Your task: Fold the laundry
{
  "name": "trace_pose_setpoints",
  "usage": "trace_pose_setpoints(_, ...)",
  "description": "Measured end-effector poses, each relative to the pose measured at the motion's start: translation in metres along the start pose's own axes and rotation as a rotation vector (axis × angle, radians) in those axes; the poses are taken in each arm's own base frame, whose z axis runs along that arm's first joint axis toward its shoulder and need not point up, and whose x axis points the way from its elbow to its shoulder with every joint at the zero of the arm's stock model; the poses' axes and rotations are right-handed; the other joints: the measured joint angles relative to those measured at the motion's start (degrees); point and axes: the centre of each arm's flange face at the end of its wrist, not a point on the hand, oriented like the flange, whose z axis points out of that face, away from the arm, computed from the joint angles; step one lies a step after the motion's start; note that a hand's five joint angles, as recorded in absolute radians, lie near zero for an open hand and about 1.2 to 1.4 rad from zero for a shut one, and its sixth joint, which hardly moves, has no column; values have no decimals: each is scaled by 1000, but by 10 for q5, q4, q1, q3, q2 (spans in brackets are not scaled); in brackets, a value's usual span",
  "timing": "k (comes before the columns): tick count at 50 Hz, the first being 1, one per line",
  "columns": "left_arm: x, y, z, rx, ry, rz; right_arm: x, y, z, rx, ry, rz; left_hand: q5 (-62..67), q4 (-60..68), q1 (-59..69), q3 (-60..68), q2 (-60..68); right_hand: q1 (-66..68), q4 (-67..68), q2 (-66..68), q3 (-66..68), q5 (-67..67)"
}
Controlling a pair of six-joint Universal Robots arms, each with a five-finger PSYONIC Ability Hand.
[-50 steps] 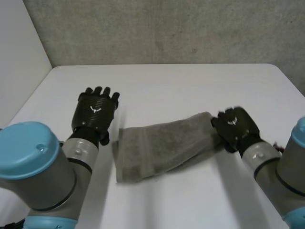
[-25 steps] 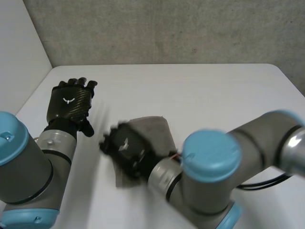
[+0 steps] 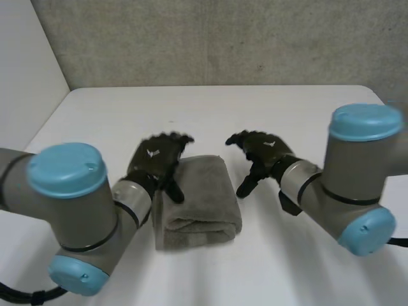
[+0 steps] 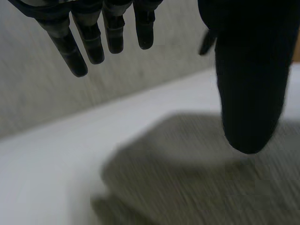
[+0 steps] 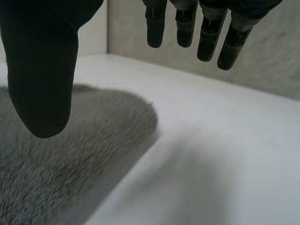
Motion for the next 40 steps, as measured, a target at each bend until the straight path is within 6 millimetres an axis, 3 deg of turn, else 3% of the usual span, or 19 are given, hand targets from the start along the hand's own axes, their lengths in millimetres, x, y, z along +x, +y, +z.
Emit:
trace_pose_setpoints(4,-10,22,0,-114,-33,-3,-9,19,14,-55,-53,-26,0,0,0,0,0,0,0,0,0,0)
trace_pose_setpoints(12,-27,41,-6,-201,-80,14,-29,43,25,-112,-113,-142,-3,-5,-2,-4,-4,0,0,0,0,0)
trace_pose_setpoints(19,-28,39,-8,-199,-80,56,-31,40,25,-105,-88,-211,-16,-19,-14,-17,-17,0,0,0,0,0)
trace_pose_setpoints(22,-26,18,-9,-135,-76,78,-29,11,19,-32,-45,-237,-17,-21,-16,-20,-20,0,0,0,0,-2)
trace_pose_setpoints(23,-26,18,-9,-135,-76,78,-29,11,19,-32,-45,-237,-17,-21,-16,-20,-20,0,0,0,0,-2)
trace_pose_setpoints(25,-24,-3,-10,-72,-75,83,-28,-15,10,37,-12,-247,-18,-21,-17,-20,-20,0,0,0,0,-2)
trace_pose_setpoints(26,-23,-26,-12,-3,-76,85,-26,-41,1,108,24,-252,-18,-21,-17,-20,-20,0,0,0,0,-2)
trace_pose_setpoints(28,-23,-34,-13,20,-77,85,-25,-51,-3,135,38,-253,-18,-21,-17,-20,-20,0,0,0,0,-2)
trace_pose_setpoints(29,-23,-47,-15,58,-79,84,-24,-60,-8,160,53,-253,-18,-21,-17,-20,-20,0,0,0,0,-2)
trace_pose_setpoints(30,-23,-74,-21,124,-90,82,-15,-94,-25,254,123,-249,-18,-20,-17,-19,-19,0,0,0,0,-3)
trace_pose_setpoints(33,-27,-107,-30,182,-119,76,-3,-125,-45,336,206,-241,-16,-19,-15,-18,-18,0,0,0,0,-3)
trace_pose_setpoints(36,-34,-140,-45,209,-169,63,8,-147,-65,394,286,-230,-17,-18,-15,-18,-17,0,0,0,0,-3)
trace_pose_setpoints(40,-42,-168,-65,182,-216,30,18,-160,-85,401,362,-216,-18,-24,-20,-23,-23,0,0,0,0,-3)
